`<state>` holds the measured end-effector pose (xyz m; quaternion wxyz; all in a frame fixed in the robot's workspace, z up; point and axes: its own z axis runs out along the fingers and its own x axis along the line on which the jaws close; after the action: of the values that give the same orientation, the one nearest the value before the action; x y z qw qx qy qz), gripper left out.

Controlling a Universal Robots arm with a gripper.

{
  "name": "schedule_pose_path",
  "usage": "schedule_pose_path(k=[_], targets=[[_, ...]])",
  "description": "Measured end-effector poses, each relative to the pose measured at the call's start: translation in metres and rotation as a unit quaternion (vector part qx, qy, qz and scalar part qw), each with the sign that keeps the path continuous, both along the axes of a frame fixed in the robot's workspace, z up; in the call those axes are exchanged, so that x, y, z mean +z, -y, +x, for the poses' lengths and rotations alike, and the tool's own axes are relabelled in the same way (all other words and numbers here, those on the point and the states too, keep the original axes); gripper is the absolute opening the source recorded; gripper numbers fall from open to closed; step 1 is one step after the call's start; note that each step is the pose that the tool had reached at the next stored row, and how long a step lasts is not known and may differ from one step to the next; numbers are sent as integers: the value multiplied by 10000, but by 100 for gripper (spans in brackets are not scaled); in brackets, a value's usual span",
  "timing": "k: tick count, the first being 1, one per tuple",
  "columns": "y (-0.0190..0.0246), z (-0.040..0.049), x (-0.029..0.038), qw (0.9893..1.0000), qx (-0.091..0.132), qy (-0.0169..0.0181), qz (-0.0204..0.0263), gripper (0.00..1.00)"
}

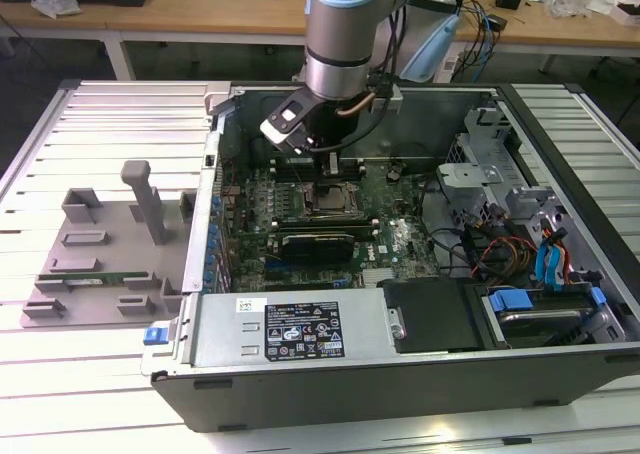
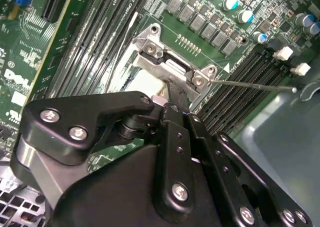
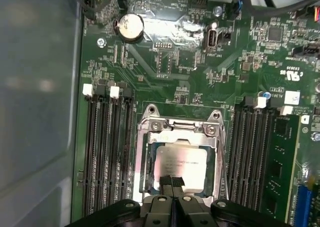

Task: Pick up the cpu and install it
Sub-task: 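Close the cpu cover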

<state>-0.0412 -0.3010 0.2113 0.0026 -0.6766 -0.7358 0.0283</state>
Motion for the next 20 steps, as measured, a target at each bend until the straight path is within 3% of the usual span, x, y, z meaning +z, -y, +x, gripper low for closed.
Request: schedule_pose_path(k=[7, 12, 15, 20], targets=[[1, -61, -64, 10000, 0, -1, -2, 11], [1, -38, -89, 10000, -1, -1, -2, 11], [0, 11, -87, 10000, 1, 0, -1, 11], [0, 37, -26, 10000, 0, 0, -2, 11]])
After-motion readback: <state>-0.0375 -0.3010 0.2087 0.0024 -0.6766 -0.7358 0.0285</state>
